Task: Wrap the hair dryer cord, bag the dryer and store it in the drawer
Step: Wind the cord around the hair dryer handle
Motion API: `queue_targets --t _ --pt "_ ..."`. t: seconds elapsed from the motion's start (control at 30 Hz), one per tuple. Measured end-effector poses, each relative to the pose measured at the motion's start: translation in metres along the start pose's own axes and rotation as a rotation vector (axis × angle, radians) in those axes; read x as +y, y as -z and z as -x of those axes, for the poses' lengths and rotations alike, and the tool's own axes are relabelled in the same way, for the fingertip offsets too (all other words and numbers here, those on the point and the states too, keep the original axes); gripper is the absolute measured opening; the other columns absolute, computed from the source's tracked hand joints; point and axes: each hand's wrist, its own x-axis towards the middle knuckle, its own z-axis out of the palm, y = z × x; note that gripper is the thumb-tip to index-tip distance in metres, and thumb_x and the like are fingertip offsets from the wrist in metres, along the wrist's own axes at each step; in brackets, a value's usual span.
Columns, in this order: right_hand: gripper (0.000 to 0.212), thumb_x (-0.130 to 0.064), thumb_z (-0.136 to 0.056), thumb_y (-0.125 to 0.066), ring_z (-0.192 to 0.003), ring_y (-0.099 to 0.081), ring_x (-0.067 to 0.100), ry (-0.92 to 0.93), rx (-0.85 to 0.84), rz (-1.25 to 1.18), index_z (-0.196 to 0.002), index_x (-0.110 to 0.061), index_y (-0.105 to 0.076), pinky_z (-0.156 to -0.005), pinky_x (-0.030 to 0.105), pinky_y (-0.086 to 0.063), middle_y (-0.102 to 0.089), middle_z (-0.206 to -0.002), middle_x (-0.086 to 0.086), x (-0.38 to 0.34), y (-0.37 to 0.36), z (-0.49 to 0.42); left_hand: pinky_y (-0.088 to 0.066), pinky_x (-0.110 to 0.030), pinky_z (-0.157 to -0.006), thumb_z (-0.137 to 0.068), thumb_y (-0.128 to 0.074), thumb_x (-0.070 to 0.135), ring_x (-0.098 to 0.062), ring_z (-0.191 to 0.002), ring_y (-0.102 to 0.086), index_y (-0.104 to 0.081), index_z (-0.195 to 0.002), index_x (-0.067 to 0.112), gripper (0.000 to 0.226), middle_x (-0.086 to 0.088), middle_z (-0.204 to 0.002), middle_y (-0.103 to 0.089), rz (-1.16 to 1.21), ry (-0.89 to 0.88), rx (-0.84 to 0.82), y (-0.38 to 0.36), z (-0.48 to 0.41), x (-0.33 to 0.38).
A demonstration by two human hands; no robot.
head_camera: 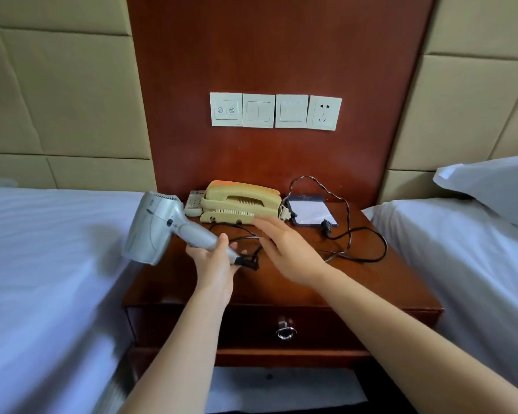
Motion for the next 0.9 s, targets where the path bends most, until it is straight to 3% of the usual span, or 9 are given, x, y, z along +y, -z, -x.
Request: queue_targets --t 0.13,0.27,0.37,0.47,0.57,0.73,0.9 --pt "0.039 -0.013 -0.096 -0.040 -0.109 -0.053 0.027 0.010 -0.022 0.013 -0.134 -0.008 -0.047 -0.093 0.034 -0.042 -0.059 -0.121 0.011 -0.016 -0.009 0.023 -0.053 -0.041 -0.071 -0.095 -0.051 0.004 -0.017 -0.081 -0.060 -0.024 -0.141 0.017 0.055 -0.008 -0.099 -0.052 -0.002 0.039 -0.065 -0.002 0.016 0.005" --pt "0.030 -0.027 -0.098 -0.034 -0.080 -0.057 0.024 0.055 0.004 0.214 -0.103 -0.013 -0.059 -0.069 0.031 -0.031 -0.065 -0.085 0.003 -0.013 -0.007 0.036 -0.052 -0.040 -0.075 -0.093 -0.052 0.000 -0.017 -0.079 -0.057 -0.034 -0.130 0.016 0.044 -0.007 -0.094 -0.050 -0.016 0.054 -0.105 0.000 0.028 0.009" --pt "0.037 -0.042 -0.094 -0.032 -0.065 -0.057 0.024 0.032 0.078 0.288 -0.076 -0.016 -0.052 -0.055 0.028 -0.029 -0.055 -0.067 -0.003 -0.004 0.002 0.051 -0.053 -0.030 -0.060 -0.088 -0.055 -0.006 -0.016 -0.067 -0.057 -0.041 -0.117 0.012 0.037 -0.009 -0.085 -0.052 -0.033 0.014 -0.084 0.007 0.024 0.017" --pt "0.038 -0.045 -0.091 -0.040 -0.046 -0.051 0.019 0.107 0.152 0.403 -0.066 -0.017 -0.048 -0.042 0.023 -0.028 -0.052 -0.055 -0.003 0.005 0.012 0.056 -0.045 -0.021 -0.042 -0.086 -0.055 -0.007 -0.009 -0.044 -0.050 -0.045 -0.102 0.007 0.023 -0.008 -0.070 -0.049 -0.066 0.002 -0.041 0.017 0.013 0.024" --pt "0.041 -0.047 -0.091 -0.040 -0.042 -0.051 0.021 0.121 0.172 0.470 -0.062 -0.017 -0.046 -0.038 0.023 -0.025 -0.052 -0.050 -0.001 0.018 0.019 0.058 -0.038 -0.019 -0.037 -0.087 -0.053 -0.006 -0.007 -0.036 -0.043 -0.043 -0.091 0.009 0.018 -0.007 -0.068 -0.045 -0.146 -0.001 -0.041 0.028 0.004 0.029" --pt "0.043 -0.047 -0.086 -0.041 -0.036 -0.050 0.021 0.077 0.211 0.631 -0.053 -0.019 -0.043 -0.045 0.013 -0.002 -0.050 -0.042 -0.001 0.031 0.038 0.058 -0.039 -0.020 -0.037 -0.087 -0.054 -0.004 -0.007 -0.034 -0.042 -0.043 -0.094 0.009 0.019 -0.007 -0.069 -0.043 -0.410 -0.079 -0.152 0.036 -0.001 0.038" --pt "0.048 -0.049 -0.085 -0.039 -0.034 -0.052 0.023 0.008 0.184 0.725 -0.050 -0.017 -0.048 -0.040 0.017 -0.008 -0.052 -0.040 0.000 0.044 0.048 0.057 -0.039 -0.023 -0.038 -0.088 -0.055 -0.003 -0.008 -0.035 -0.043 -0.042 -0.102 0.009 0.023 -0.008 -0.072 -0.043 -0.534 -0.082 -0.252 0.037 0.004 0.042"
